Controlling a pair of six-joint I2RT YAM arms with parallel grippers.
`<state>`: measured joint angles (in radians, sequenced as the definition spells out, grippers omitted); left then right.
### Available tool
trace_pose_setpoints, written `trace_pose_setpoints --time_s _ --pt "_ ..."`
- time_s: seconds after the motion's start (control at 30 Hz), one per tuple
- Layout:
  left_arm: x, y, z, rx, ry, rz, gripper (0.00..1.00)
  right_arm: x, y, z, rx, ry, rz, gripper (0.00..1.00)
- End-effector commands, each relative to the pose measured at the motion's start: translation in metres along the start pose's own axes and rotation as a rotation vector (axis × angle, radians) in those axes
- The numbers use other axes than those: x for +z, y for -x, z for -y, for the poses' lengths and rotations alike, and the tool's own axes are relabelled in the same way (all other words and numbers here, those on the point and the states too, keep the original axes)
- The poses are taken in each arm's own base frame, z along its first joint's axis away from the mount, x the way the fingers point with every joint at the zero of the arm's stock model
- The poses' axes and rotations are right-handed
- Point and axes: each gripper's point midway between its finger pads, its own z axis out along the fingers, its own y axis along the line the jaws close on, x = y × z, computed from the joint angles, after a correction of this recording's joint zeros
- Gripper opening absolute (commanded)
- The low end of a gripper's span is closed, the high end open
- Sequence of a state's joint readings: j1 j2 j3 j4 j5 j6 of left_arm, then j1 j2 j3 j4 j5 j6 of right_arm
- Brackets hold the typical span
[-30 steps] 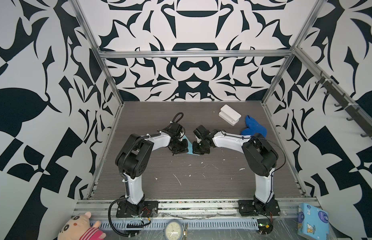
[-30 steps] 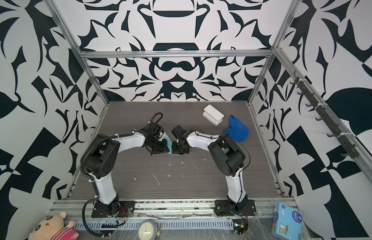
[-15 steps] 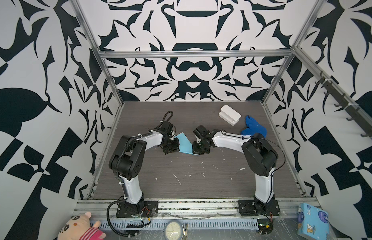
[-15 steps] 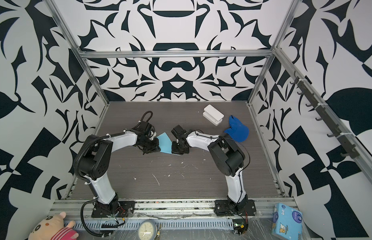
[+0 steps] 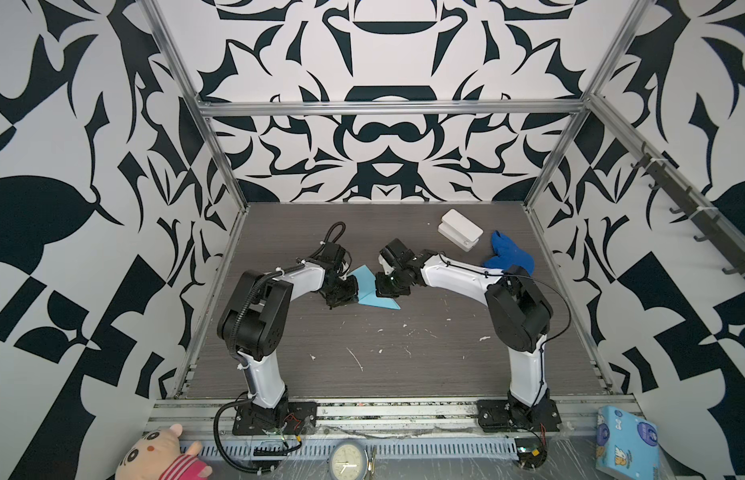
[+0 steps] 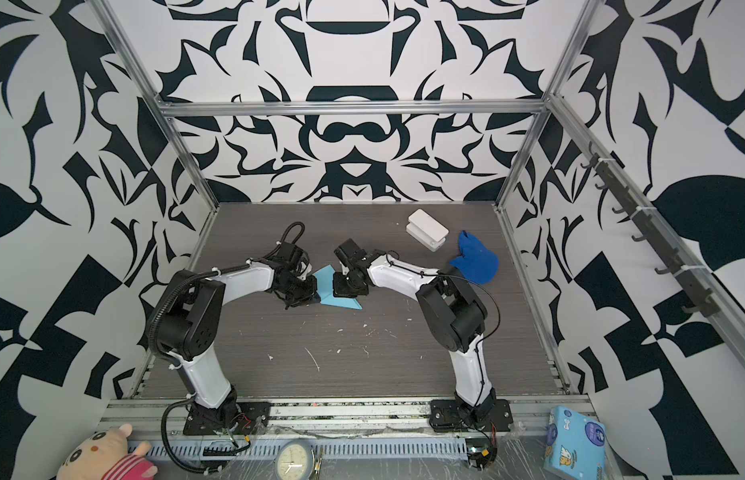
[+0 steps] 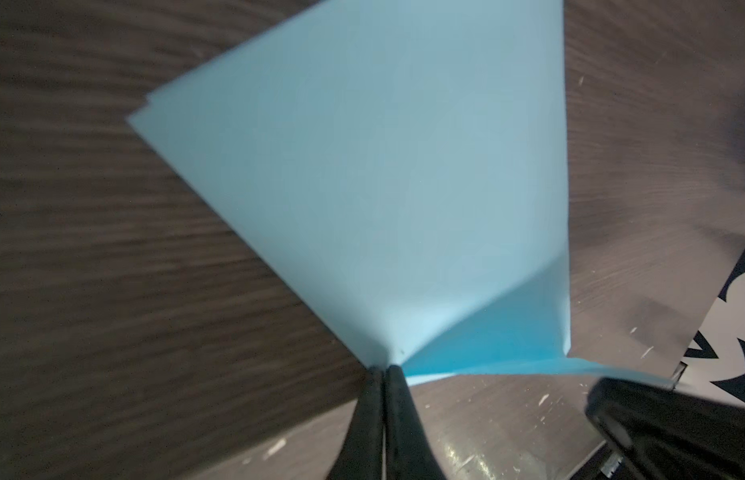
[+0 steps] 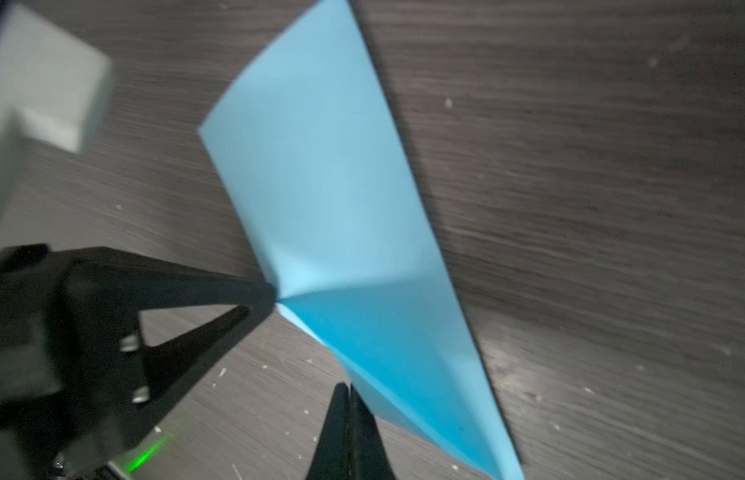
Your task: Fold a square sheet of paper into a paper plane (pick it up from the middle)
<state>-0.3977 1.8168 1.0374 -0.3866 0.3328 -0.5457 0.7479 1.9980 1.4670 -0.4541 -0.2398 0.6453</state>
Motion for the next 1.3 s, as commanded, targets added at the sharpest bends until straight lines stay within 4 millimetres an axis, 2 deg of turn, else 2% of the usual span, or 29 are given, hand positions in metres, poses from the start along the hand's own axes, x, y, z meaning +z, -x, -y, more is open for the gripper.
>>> trace_pose_setpoints --time_s 0.0,0.23,0.5,0.63,0.73,0.87,0.97,1.27 --pt "0.003 -0.010 -0.011 -0.017 0.045 -0.032 0.08 0.008 -0.002 -0.012 -0.033 0.013 -0.021 0.00" --pt "0.001 -0.009 -0.012 -0.023 0.058 -0.025 0.08 0.021 -0.009 -0.002 -0.038 -0.041 -0.056 0.00" --pt "-0.001 -0.007 -0.009 -0.022 0.048 -0.021 0.08 0.027 -0.009 0.013 -0.043 -0.109 -0.046 0.00" --pt "-0.003 -0.006 -0.006 -0.018 0.040 -0.018 0.08 0.026 -0.008 0.013 -0.042 -0.106 -0.038 0.00" --pt "-0.011 -0.001 0.004 -0.004 0.009 0.000 0.08 0.028 -0.009 0.014 -0.035 -0.109 -0.046 0.00" --pt "-0.031 0.009 0.033 0.026 -0.098 0.053 0.11 0.032 -0.012 0.012 -0.025 -0.085 -0.067 0.00" --pt "-0.037 0.010 0.047 0.018 -0.178 0.069 0.10 0.035 -0.013 0.007 -0.018 -0.054 -0.073 0.00" --pt "-0.011 0.000 0.037 -0.031 -0.172 -0.005 0.05 0.036 -0.011 0.006 0.003 -0.031 -0.078 0.00"
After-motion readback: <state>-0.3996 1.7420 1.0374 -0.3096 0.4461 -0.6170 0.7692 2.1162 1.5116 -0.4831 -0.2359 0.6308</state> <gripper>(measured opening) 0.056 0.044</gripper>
